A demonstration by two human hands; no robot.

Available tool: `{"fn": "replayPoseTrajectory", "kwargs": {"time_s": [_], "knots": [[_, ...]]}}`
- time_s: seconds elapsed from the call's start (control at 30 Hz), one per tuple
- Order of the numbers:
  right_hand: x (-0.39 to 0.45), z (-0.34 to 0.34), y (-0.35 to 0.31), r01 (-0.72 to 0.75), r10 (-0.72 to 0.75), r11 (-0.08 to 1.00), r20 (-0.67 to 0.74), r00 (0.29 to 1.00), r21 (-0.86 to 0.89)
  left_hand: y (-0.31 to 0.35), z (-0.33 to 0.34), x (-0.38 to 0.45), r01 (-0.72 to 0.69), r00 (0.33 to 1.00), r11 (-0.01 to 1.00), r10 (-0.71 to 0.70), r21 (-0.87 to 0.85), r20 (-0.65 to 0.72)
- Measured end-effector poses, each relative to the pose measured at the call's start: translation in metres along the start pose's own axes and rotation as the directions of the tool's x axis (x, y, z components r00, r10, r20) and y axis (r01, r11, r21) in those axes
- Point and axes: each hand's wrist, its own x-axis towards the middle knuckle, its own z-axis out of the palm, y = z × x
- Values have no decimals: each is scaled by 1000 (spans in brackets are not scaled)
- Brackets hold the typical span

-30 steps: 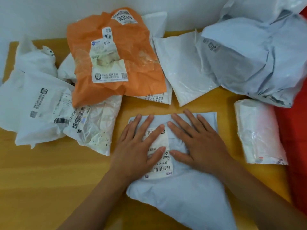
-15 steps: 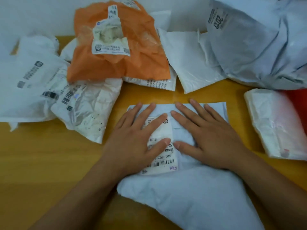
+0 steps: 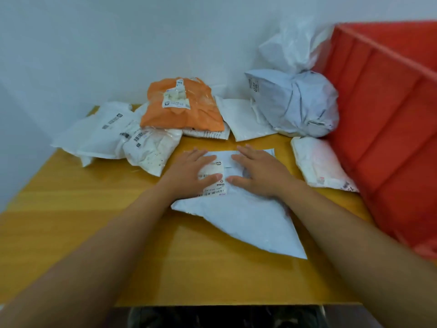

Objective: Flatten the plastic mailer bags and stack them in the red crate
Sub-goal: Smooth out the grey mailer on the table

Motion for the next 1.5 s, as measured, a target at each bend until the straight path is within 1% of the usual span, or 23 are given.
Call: {"fn": "replayPoseTrajectory", "kwargs": {"time_s": [0.07, 0.1, 0.17, 0.23, 0.33, 0.43, 0.57, 0.7, 0.93, 1.07, 1.13, 1.2, 1.23, 1.3, 1.4, 1.5], "knots": [[-15, -9, -6, -48, 44, 994, 49, 998, 98, 8, -7, -8, -10, 999, 999, 8, -47, -35], [-24, -10, -9, -54, 43, 991, 82, 996, 126, 13, -9, -14, -18, 1000, 998, 17, -66, -21], [-40, -5, -13, -50, 34, 992, 129, 991, 119, 23, -4, -27, -20, 998, 997, 23, -69, 53], [-47, 5, -12, -57, 39, 992, 162, 986, 109, 27, 8, -35, 16, 992, 998, -9, -53, 126], [-51, 14, -10, -58, 48, 996, 141, 989, 69, 27, 19, -40, 29, 995, 999, -28, -17, 100], [-51, 21, -9, -49, 44, 998, 100, 994, 46, 25, 23, -39, 5, 998, 1000, -6, 9, 59], [-49, 23, -9, -54, 50, 998, 81, 995, 40, 23, 26, -41, -2, 1000, 999, 1, 44, 22], [-48, 23, -9, -54, 53, 999, 105, 993, 6, 25, 25, -41, -12, 999, 994, 9, 105, 35], [-48, 21, -11, -59, 63, 998, 144, 988, -36, 27, 23, -43, -3, 997, 992, -7, 125, 75], [-49, 14, -14, -72, 75, 997, 167, 983, -25, 30, 16, -45, 14, 994, 998, -20, 60, 104], [-55, 6, -16, -96, 91, 995, 171, 981, 22, 31, 10, -49, 31, 997, 1000, -30, -4, 73], [-65, 0, -18, -110, 94, 990, 171, 981, 86, 34, 7, -54, 18, 1000, 998, -17, -67, 17], [-72, -1, -20, -104, 84, 989, 179, 980, 103, 37, 7, -58, 7, 1000, 996, -6, -91, 13], [-85, 4, -24, -82, 62, 993, 206, 976, 89, 42, 12, -65, 3, 998, 995, 4, -105, 65], [-93, 22, -25, -61, 58, 998, 203, 977, 8, 45, 27, -70, 12, 988, 1000, -10, -15, 152], [-92, 32, -22, -60, 64, 998, 157, 985, -33, 45, 33, -67, 0, 990, 997, -10, 78, 138]]}}
